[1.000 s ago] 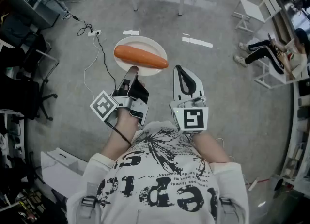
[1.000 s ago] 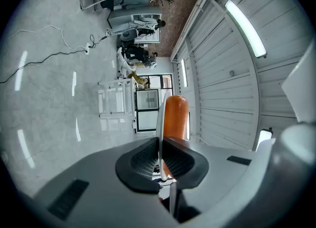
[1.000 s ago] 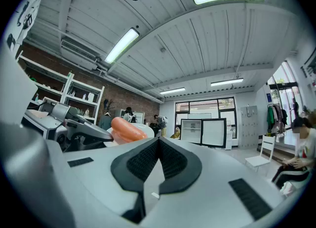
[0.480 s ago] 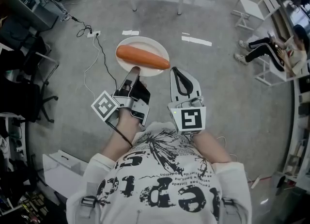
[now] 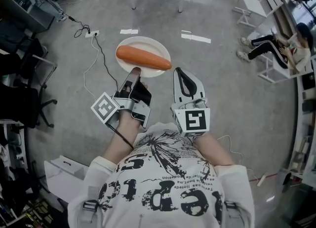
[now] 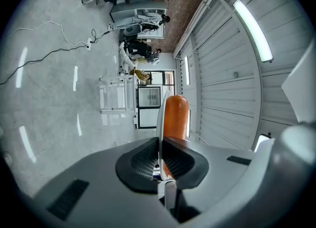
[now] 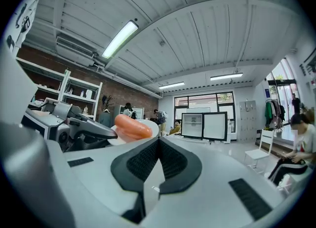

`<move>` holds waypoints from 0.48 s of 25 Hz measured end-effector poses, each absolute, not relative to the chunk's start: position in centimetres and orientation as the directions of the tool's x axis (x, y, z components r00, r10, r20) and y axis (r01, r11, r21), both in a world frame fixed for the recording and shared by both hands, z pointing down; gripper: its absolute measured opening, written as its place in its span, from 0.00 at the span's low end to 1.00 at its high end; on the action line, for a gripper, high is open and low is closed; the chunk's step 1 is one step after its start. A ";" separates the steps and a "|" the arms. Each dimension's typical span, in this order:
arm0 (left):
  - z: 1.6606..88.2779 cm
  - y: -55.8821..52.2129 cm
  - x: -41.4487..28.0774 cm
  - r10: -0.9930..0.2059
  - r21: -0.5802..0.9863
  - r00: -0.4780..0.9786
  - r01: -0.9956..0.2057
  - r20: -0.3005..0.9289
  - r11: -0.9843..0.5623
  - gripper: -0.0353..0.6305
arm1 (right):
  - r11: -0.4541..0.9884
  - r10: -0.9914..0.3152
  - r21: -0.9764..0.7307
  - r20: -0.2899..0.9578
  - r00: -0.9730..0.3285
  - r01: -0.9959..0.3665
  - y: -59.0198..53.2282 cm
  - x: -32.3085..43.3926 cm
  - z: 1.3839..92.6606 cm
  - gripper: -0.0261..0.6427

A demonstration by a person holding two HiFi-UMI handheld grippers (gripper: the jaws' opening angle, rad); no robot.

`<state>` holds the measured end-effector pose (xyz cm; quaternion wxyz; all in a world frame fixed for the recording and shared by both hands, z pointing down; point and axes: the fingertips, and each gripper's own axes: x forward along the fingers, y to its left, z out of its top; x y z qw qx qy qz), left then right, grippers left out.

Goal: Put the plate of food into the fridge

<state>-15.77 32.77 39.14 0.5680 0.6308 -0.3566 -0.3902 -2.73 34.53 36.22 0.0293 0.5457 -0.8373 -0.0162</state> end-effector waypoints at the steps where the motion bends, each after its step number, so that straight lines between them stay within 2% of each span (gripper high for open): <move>1: 39.2 32.7 -16.0 -0.893 0.995 0.441 -0.007 -0.088 -0.101 0.09 | 0.401 -0.916 0.054 0.032 -0.399 -0.915 34.5 -2.7 36.4 0.04; 12: 40.5 32.2 -16.5 -0.883 0.997 0.463 0.021 -0.081 -0.080 0.09 | 0.360 -0.932 0.061 0.061 -0.357 -0.931 34.2 -2.5 38.3 0.04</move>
